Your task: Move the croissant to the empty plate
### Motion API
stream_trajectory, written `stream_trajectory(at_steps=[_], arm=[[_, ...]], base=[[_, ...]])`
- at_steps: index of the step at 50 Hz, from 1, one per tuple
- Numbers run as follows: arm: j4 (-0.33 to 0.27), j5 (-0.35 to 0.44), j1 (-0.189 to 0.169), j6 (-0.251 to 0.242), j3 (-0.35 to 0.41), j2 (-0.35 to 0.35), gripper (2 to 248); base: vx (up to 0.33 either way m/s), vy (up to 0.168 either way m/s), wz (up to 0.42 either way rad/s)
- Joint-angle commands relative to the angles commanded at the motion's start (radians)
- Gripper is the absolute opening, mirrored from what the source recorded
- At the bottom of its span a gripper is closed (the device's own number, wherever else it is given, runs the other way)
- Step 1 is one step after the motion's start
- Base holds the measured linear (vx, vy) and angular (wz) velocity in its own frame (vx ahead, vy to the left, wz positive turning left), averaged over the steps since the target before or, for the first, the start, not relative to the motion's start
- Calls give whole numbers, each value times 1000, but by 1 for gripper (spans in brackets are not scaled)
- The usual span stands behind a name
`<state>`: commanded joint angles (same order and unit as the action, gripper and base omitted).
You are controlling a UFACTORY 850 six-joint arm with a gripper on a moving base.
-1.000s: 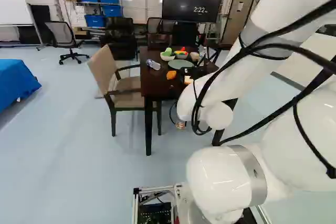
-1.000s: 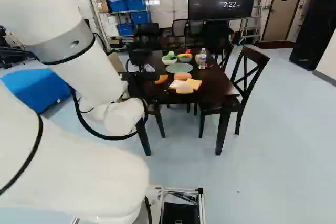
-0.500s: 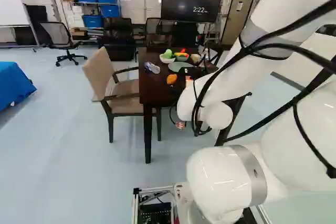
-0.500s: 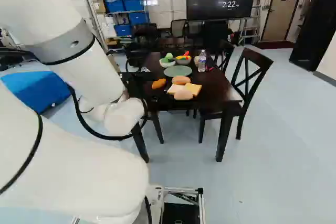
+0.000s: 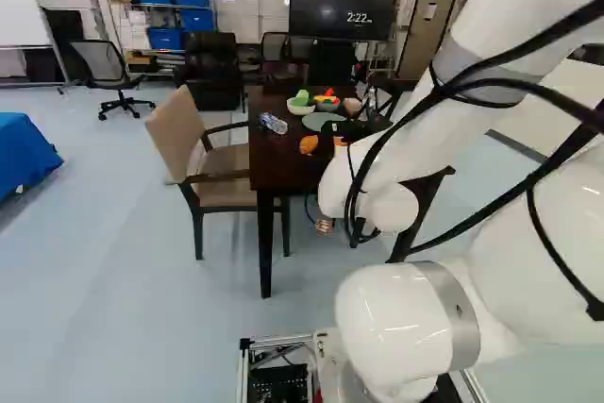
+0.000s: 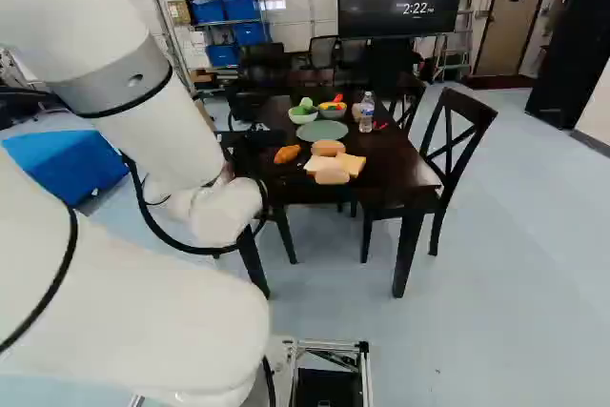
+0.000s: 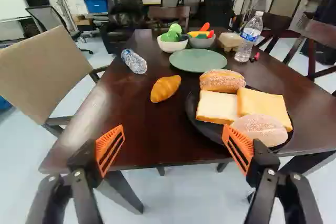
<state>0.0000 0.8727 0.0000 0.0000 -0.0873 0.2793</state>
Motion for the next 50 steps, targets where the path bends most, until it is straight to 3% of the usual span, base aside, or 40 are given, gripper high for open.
stream_trajectory(at_steps=[50], arm=[[0,0,0,0,0,0,247]], base=[[53,14,-10]])
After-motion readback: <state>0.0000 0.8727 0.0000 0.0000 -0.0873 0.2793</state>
